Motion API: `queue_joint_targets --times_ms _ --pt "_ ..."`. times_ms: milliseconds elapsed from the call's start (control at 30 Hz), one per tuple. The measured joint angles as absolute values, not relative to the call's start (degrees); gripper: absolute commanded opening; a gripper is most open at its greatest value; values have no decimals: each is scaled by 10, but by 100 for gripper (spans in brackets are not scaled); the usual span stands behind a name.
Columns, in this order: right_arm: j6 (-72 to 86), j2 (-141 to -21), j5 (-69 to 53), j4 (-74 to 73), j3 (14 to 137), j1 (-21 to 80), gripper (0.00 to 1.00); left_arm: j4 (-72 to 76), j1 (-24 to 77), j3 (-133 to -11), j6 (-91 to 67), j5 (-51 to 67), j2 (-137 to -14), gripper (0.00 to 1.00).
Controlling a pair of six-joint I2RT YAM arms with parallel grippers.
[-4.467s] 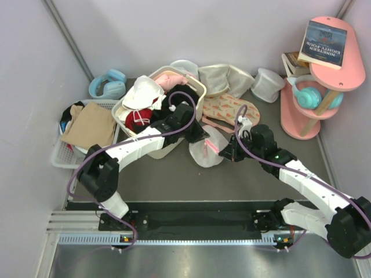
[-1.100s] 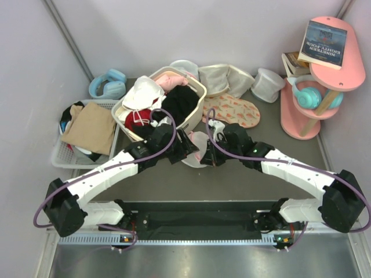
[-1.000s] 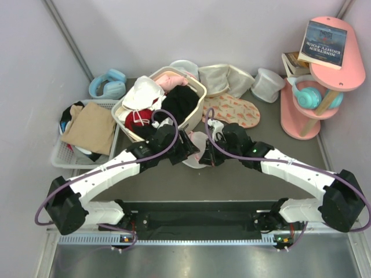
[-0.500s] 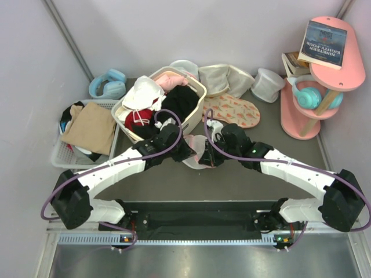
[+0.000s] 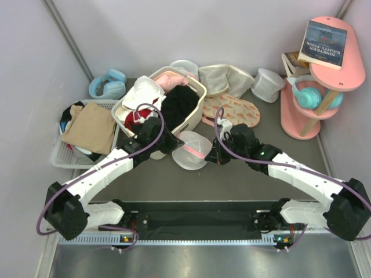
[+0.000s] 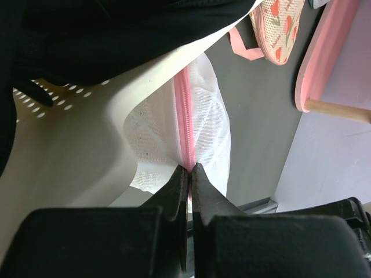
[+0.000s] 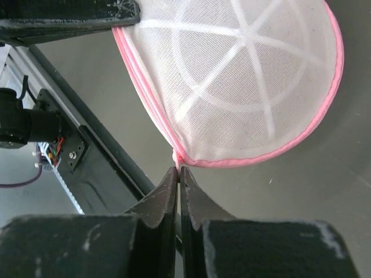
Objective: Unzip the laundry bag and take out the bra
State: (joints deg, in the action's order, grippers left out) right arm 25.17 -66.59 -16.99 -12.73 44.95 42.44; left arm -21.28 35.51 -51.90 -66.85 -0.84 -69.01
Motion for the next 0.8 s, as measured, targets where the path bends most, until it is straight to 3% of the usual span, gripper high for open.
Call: queue_joint_targets --times_ms 133,200,233,267,333,467,800 --pt "251 -662 -172 -128 449 418 0 -213 353 -519 -661 -2 -690 0" --pt "251 -661 -173 -130 449 418 0 -212 352 -519 -658 3 -691 23" --pt "251 -661 -174 -131 449 418 0 -211 352 -519 -656 8 -693 55" --pt "251 -661 -174 -133 449 418 0 -210 350 -520 -651 13 -697 64" --pt "251 -661 -174 -141 449 418 0 -192 354 -538 -639 31 -700 73" --pt "251 -661 -176 -150 449 418 0 -180 349 -553 -636 41 -706 77" --pt "251 -693 -183 -148 474 444 0 -209 416 -529 -652 17 -688 77"
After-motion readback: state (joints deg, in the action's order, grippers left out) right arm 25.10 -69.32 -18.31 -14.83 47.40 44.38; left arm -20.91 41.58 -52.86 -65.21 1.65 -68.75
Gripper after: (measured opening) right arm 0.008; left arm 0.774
